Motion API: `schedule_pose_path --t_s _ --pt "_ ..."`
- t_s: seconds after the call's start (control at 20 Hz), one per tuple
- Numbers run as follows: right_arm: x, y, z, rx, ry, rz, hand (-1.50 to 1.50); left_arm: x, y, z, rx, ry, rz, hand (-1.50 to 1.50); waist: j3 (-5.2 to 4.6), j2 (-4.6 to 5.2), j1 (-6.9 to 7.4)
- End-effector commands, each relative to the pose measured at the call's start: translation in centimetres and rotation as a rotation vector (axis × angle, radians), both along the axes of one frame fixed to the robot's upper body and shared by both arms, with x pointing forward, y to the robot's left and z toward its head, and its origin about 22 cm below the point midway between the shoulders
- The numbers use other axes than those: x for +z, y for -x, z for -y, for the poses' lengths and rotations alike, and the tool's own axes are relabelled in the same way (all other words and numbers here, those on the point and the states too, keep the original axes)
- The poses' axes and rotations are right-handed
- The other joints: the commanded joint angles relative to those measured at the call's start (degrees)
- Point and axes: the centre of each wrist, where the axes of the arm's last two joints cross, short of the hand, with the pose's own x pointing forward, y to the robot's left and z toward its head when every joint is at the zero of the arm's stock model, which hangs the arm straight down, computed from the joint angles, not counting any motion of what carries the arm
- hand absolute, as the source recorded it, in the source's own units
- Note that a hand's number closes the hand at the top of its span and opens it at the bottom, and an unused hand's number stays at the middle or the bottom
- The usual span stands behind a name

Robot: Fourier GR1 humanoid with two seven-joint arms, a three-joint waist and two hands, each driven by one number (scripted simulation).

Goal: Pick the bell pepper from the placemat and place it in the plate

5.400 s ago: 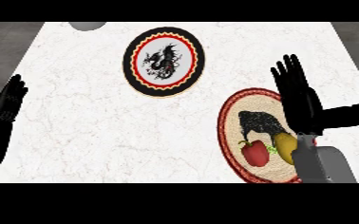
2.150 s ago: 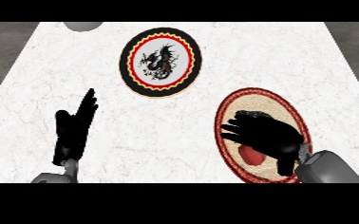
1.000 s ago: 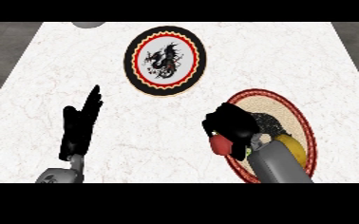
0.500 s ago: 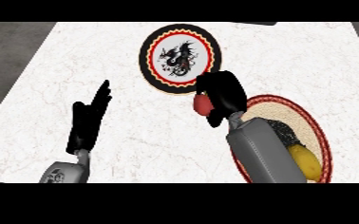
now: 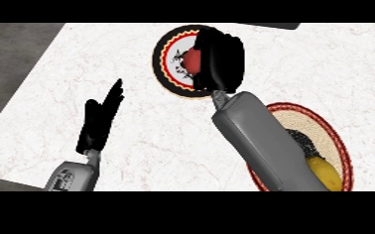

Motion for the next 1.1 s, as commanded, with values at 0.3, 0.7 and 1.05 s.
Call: schedule_pose_path --t_s 0.3,0.7,1.05 --pt "2.3 -3.3 -4.1 -0.279 -0.108 0.042 1.5 -0.1 -0.4 0.9 -0.004 0.002 0.013 0.0 -0.06 0.67 -0.15" --pt "-0.5 -6.2 -2.6 -0.327 -0.094 -0.042 1.5 0.2 -0.6 0.1 0.042 -0.017 0.013 0.0 0.04 0.74 -2.24" --pt "-3.3 -7.3 -0.6 -0.328 -0.14 -0.262 1.5 0.1 -0.3 -0.1 0.039 0.006 -0.004 0.0 0.11 0.81 -2.3"
